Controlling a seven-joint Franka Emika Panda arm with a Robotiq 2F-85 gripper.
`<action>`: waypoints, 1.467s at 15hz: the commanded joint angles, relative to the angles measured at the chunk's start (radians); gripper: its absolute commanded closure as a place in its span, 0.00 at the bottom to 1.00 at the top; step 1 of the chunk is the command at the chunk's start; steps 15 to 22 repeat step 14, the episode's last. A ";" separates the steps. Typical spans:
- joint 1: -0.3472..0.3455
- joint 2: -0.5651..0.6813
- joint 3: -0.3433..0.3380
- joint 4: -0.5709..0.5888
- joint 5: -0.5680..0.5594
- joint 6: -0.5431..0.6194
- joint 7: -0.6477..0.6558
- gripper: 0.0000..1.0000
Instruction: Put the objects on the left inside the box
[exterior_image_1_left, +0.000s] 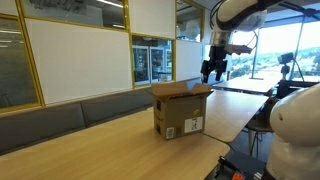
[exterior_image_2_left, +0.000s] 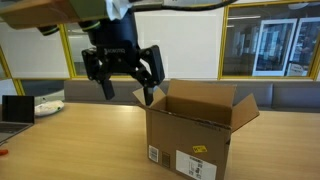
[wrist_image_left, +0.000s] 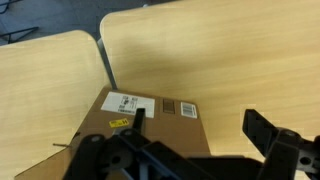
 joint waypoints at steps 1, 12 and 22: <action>0.015 -0.012 -0.061 0.008 0.040 -0.139 -0.185 0.00; -0.007 0.016 -0.069 -0.002 0.020 -0.198 -0.256 0.00; -0.007 0.016 -0.069 -0.002 0.019 -0.198 -0.256 0.00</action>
